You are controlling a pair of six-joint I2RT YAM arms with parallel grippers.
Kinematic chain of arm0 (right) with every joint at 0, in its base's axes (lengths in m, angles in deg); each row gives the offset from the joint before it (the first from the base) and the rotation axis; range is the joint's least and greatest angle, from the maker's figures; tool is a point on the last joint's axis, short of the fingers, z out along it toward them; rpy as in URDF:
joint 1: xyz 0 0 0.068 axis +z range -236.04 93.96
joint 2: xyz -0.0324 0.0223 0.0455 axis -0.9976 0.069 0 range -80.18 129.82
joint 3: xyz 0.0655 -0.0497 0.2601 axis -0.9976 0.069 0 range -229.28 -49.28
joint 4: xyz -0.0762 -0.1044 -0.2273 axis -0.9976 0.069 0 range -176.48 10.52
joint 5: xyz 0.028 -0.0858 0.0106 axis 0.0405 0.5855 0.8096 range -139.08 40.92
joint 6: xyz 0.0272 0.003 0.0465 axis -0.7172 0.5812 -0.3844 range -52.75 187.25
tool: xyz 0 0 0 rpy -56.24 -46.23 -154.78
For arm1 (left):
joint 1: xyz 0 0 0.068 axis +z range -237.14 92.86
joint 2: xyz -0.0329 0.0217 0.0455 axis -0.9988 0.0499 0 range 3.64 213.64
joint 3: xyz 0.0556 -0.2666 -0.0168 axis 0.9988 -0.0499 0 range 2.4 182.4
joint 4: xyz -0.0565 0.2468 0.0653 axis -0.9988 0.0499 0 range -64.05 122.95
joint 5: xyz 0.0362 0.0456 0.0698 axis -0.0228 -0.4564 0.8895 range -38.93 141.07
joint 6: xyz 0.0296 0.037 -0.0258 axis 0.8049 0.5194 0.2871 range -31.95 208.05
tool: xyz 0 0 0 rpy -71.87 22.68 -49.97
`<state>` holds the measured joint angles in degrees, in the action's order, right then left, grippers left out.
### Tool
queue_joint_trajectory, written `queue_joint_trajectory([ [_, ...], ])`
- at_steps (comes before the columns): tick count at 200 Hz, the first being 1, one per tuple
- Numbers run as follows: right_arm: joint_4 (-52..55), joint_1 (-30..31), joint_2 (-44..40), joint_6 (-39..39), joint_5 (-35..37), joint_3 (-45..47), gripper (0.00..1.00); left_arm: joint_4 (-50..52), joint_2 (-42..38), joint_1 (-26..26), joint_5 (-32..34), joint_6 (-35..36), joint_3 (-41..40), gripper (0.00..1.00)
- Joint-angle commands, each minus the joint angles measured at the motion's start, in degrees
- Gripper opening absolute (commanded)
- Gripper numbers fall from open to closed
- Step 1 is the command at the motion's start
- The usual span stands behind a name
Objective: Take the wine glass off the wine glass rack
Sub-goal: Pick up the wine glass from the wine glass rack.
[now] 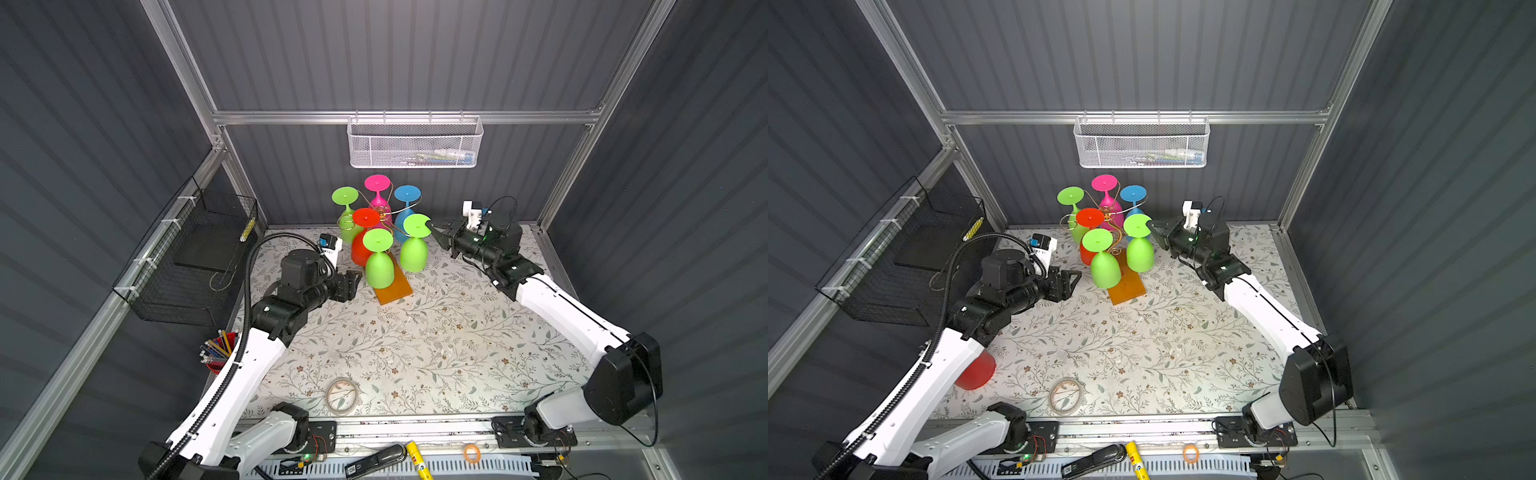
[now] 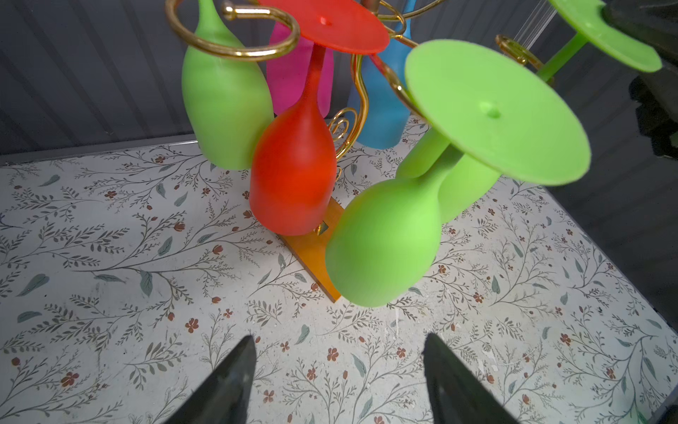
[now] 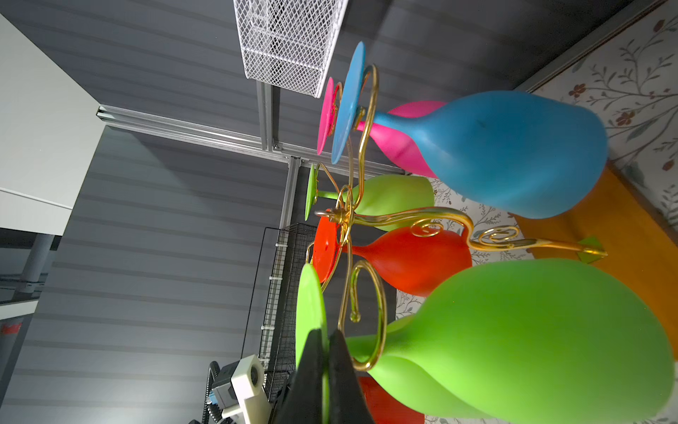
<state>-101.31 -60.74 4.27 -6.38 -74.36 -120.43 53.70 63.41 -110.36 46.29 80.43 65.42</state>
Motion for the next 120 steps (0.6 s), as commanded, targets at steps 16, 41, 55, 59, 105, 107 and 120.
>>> queue_joint_trajectory([
  [16,1.87,1.62,-1.15,2.24,0.19,-0.81,0.00,-0.29,0.29,-0.33,-1.04,1.15,-0.57,0.72],
  [41,2.26,2.20,0.10,2.43,0.09,-2.33,0.00,-0.23,0.50,-0.33,-1.03,1.11,-0.60,0.72],
  [55,2.35,2.36,0.92,2.43,0.01,-3.14,0.00,-0.19,0.52,-0.33,-1.03,1.11,-0.55,0.72],
  [59,2.43,2.43,1.13,2.40,-0.01,-3.40,0.00,-0.22,0.52,-0.33,-1.03,1.05,-0.52,0.72],
  [105,3.04,3.00,3.17,2.60,-0.03,-5.90,0.00,-0.20,0.87,-0.33,-1.29,1.13,-0.69,0.72],
  [107,3.11,3.00,3.24,2.65,0.01,-5.98,0.00,-0.23,0.87,-0.33,-1.29,1.12,-0.70,0.72],
  [120,3.32,2.93,3.70,2.70,0.11,-6.58,0.00,-0.24,0.87,-0.33,-1.37,1.09,-0.71,0.72],
])
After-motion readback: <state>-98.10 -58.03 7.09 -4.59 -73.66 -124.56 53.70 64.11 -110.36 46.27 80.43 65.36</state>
